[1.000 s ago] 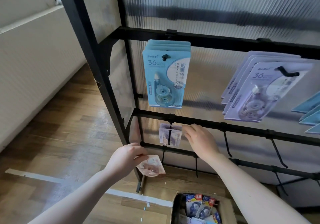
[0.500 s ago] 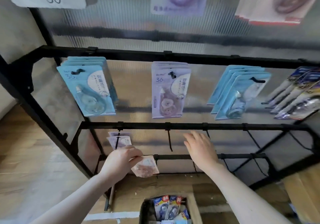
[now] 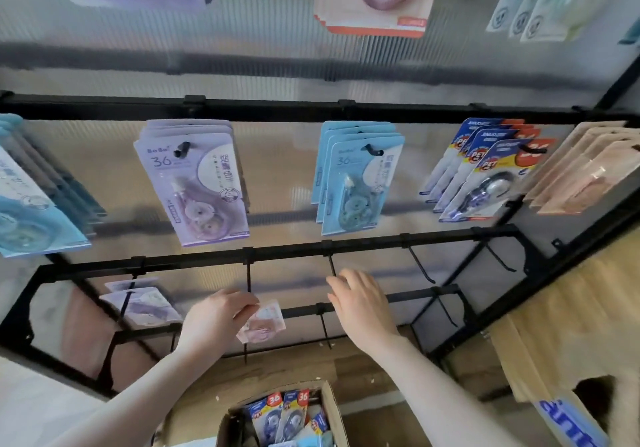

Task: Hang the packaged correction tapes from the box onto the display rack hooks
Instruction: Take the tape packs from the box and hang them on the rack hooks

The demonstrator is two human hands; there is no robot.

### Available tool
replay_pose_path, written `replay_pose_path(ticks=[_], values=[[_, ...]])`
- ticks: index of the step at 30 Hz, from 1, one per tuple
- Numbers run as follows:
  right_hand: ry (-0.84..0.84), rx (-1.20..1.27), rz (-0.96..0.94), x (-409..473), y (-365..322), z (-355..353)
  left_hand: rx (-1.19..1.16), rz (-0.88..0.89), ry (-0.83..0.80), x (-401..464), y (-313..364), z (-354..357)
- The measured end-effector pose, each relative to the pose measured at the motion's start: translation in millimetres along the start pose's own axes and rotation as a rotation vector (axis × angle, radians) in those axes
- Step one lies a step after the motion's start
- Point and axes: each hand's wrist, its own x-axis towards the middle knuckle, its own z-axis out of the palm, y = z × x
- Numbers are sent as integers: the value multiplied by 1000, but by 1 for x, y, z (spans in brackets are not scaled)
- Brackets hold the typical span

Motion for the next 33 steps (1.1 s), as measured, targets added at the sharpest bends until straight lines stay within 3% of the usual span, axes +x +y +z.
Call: replay_pose_path(ticks=[8,23,33], values=[[-1,-23,19,-3,33,-5,18,-42,-34,18,4,26],[-13,-5,38,-9,51,13,121,138,-20,9,-16,25],[-8,46,28,-18,39,43,64,227,-36,17,-28,30]])
